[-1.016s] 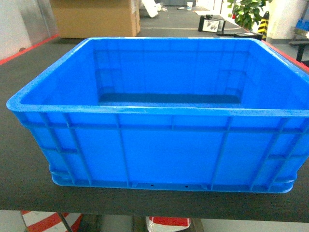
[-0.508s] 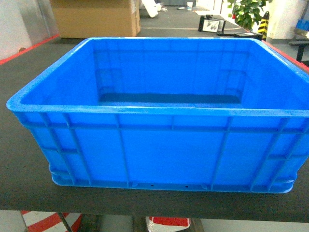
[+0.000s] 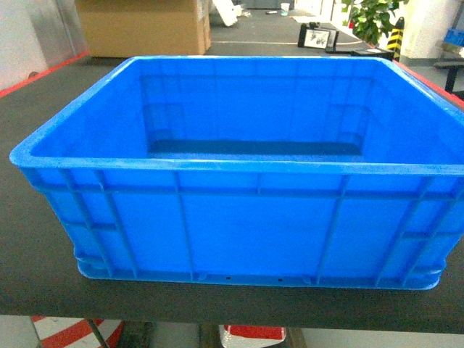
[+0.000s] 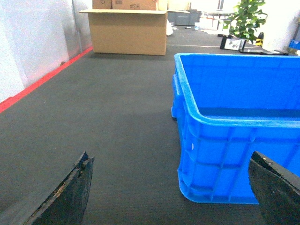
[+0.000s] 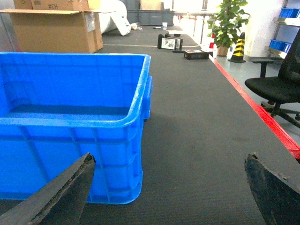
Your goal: Place box next to blue box on left shelf
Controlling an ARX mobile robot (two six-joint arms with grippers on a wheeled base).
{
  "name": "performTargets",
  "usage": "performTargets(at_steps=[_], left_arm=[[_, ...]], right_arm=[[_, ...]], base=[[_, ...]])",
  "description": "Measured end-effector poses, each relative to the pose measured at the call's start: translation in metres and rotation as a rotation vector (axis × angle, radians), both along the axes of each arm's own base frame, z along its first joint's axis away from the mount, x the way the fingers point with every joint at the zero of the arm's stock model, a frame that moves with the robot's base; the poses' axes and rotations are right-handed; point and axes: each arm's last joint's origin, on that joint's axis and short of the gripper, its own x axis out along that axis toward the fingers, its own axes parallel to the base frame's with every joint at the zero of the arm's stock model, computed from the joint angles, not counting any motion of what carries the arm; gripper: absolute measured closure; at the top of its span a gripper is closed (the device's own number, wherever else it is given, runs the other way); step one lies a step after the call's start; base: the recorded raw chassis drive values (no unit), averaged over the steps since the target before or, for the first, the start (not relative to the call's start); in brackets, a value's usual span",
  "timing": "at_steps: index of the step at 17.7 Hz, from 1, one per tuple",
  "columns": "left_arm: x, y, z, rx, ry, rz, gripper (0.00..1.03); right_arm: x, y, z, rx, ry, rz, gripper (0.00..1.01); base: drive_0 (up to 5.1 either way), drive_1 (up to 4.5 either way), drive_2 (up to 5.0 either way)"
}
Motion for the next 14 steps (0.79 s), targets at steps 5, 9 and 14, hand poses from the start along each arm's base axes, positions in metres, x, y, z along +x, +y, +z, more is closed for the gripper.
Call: performTargets(at_steps=[5, 9, 14], left_arm=[[0.0000, 0.0000, 0.0000, 0.000, 0.000, 0.000, 0.05], [0.0000, 0.0000, 0.0000, 0.000, 0.000, 0.000, 0.05], [0.0000, 0.0000, 0.0000, 0.000, 0.000, 0.000, 0.05]], right_arm=[[0.0000, 0.0000, 0.0000, 0.000, 0.000, 0.000, 0.03], [0.0000, 0.0000, 0.0000, 0.000, 0.000, 0.000, 0.03], [0.0000, 0.0000, 0.0000, 0.000, 0.000, 0.000, 0.03]], base=[[0.0, 0.00, 0.0], [0.0, 0.00, 0.0], [0.0, 0.00, 0.0]])
